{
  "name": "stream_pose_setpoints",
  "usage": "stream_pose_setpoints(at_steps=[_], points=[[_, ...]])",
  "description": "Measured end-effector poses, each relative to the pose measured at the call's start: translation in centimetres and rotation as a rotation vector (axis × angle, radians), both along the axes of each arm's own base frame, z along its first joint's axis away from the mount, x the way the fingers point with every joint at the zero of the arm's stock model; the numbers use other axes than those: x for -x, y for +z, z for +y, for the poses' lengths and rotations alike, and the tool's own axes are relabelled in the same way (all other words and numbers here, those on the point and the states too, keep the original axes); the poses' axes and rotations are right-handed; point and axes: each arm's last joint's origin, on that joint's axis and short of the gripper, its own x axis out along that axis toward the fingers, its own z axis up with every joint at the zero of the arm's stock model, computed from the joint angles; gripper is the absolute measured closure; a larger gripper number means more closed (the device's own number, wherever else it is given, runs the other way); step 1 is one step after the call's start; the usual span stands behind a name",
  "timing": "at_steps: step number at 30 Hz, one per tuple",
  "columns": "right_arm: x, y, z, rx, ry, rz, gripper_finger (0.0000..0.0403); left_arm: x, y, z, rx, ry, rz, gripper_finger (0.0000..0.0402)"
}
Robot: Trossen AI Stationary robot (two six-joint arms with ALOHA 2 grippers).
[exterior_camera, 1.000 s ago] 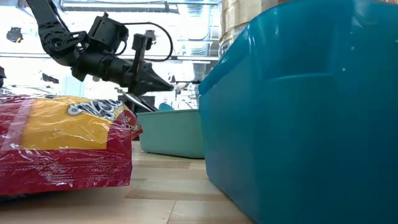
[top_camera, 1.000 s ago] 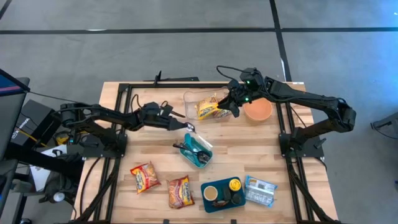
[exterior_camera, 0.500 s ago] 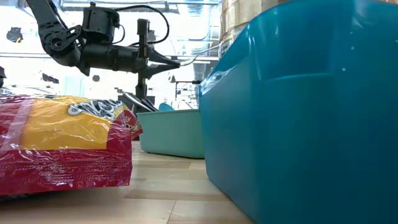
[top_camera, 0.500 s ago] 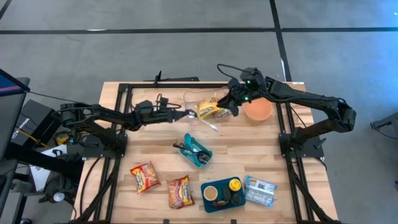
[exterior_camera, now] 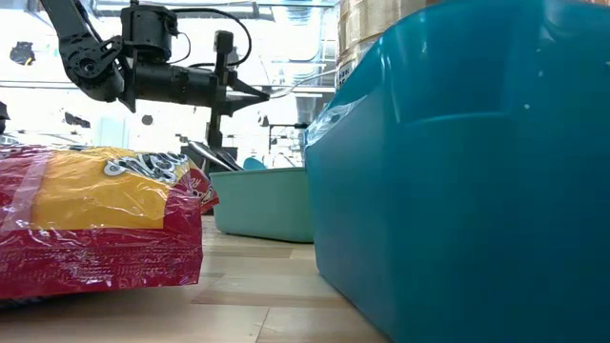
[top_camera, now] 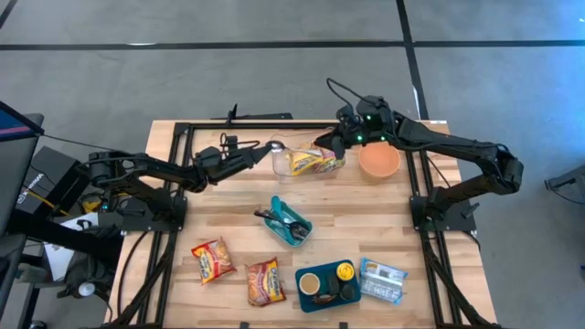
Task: Pick & Place Food Item
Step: Put the silver spoon into the green bin
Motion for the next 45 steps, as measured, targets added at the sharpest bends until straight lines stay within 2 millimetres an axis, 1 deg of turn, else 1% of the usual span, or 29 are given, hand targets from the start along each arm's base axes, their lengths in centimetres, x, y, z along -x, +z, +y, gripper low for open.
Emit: stream_pose_setpoints(at_steps=[6, 11, 21, 32, 37, 45], points=[[0.2, 0.0, -0.4, -0.122, -0.066, -0.015, 0.0291, 0.0, 0.0, 0.1, 0.001, 0.030, -0.005, 0.0400], [0.2, 0.0, -0.5, -0.168, -0.087, -0.017, 0.0291, 0.1, 0.2, 0.1, -0.001, 0.059, -0.022, 0.0400], [-0.2, 0.0, 0.5, -0.172, -0.050, -0.010, 0.0291, 0.1, 0.2, 0.2, 0.001, 0.090, -0.025, 0.0400], [-0.3, 0.0, 0.6, -0.188, -0.079, -0.009, 0.0292, 0.2, 0.2, 0.2, 0.002, 0.091, -0.025, 0.0400], [-0.4, 0.0, 0.8, -0.207, -0.085, -0.010, 0.0307, 0.2, 0.2, 0.3, 0.003, 0.103, -0.025, 0.0400], [-0.4, 0.0, 0.7, -0.190, -0.124, -0.007, 0.0336, 0.2, 0.2, 0.3, 0.003, 0.107, -0.025, 0.0400]])
